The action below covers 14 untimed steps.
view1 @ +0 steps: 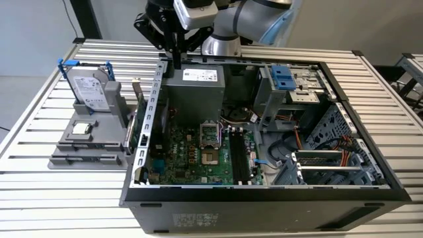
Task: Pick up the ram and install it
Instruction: 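Reach for the ram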
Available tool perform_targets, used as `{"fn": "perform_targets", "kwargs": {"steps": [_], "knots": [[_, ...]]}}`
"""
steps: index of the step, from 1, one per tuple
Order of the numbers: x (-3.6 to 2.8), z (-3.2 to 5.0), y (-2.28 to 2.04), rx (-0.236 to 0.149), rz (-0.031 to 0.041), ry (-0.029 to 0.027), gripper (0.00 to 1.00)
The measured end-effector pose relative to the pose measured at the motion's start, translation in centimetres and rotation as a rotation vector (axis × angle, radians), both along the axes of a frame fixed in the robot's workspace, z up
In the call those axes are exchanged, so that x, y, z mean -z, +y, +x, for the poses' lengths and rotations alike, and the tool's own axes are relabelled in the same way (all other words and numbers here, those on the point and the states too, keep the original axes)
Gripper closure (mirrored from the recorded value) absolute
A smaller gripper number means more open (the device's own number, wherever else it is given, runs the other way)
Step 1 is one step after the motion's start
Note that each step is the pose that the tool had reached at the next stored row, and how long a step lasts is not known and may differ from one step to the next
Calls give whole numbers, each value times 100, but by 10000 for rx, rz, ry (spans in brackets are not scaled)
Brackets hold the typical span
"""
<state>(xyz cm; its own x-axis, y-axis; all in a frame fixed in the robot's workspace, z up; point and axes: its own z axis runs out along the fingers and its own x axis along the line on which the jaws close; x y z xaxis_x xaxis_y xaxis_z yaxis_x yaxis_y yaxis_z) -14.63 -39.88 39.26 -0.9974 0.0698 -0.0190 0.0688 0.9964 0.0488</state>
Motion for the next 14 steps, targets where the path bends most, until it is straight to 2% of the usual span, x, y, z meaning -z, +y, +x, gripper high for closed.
{"fn": "perform_targets", "kwargs": {"steps": [14], "knots": [[0,-323,0,-19,0,0,100]]}}
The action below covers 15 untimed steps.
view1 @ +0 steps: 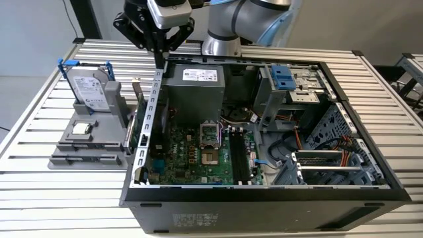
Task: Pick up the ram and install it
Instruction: 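Reach for the ram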
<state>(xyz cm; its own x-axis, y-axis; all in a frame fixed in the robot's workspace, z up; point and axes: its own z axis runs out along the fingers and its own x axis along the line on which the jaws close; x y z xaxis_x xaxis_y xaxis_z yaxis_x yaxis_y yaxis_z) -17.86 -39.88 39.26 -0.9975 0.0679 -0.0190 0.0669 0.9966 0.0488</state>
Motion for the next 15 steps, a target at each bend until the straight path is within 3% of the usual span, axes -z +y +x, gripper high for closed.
{"fn": "perform_targets", "kwargs": {"steps": [15], "knots": [[0,-413,0,-38,0,0,100]]}}
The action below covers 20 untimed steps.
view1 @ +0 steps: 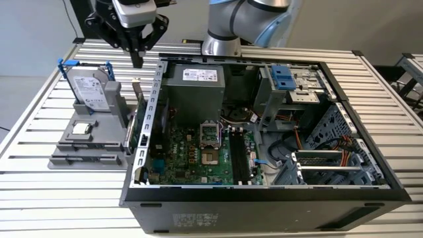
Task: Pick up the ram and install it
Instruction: 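Reach for the ram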
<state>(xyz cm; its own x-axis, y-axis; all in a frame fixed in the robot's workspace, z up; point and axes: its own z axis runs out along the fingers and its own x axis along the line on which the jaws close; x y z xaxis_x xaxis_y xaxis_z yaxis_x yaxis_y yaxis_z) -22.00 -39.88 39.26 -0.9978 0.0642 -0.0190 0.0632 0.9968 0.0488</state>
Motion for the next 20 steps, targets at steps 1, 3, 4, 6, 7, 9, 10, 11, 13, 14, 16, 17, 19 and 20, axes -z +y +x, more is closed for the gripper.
{"fn": "perform_targets", "kwargs": {"steps": [1,3,4,6,7,9,10,11,13,14,16,17,19,20], "knots": [[0,-24,0,-3,0,0,100],[0,-75,0,-9,0,0,100],[0,-101,0,-13,0,0,100],[0,-156,0,-20,0,0,100],[0,-185,0,-23,0,0,100],[0,-248,0,-29,0,0,100],[0,-277,0,-32,0,0,100],[0,-310,0,-36,0,-1,100],[0,-378,0,-42,0,0,100],[0,-412,0,-45,0,0,100],[0,-479,0,-52,0,0,100],[0,-509,0,-55,0,0,100],[0,-574,0,-64,0,-1,100],[0,-603,0,-67,0,0,100]]}}
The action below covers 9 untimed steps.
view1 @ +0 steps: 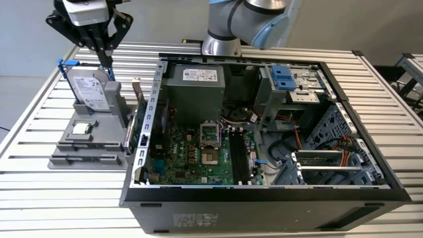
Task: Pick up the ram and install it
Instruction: 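Reach for the ram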
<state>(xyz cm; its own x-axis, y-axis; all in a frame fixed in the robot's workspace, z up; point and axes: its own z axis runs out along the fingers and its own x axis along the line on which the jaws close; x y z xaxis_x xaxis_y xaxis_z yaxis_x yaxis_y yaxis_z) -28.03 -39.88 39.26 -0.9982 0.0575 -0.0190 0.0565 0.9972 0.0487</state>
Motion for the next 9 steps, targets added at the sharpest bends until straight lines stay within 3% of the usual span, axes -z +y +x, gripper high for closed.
{"fn": "perform_targets", "kwargs": {"steps": [9], "knots": [[0,-266,0,-38,0,1,100]]}}
